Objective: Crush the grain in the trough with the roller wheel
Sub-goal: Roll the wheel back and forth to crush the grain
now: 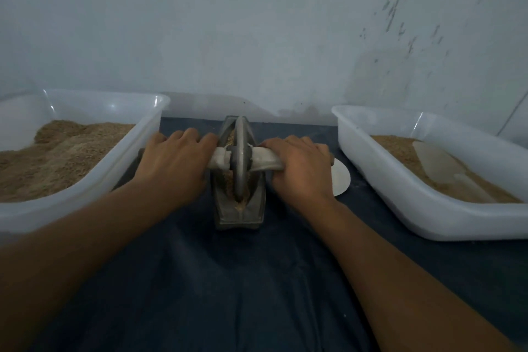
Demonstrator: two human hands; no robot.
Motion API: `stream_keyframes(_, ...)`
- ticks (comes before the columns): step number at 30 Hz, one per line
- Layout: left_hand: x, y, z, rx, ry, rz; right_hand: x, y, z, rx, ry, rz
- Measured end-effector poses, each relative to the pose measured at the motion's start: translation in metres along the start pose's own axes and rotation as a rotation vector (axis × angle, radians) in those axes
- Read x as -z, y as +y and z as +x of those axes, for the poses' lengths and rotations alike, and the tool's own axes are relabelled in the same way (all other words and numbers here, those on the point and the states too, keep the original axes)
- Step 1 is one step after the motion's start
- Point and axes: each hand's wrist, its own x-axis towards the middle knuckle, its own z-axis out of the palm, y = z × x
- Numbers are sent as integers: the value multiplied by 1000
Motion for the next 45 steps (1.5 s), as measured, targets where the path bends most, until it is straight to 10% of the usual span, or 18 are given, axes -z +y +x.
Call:
stream_keyframes(33, -58, -14, 91, 88, 97, 39, -57, 35, 100, -35, -379, -227)
stream_keyframes(45, -60, -10, 62, 105, 195, 5, -46, 25, 77, 43, -201, -244)
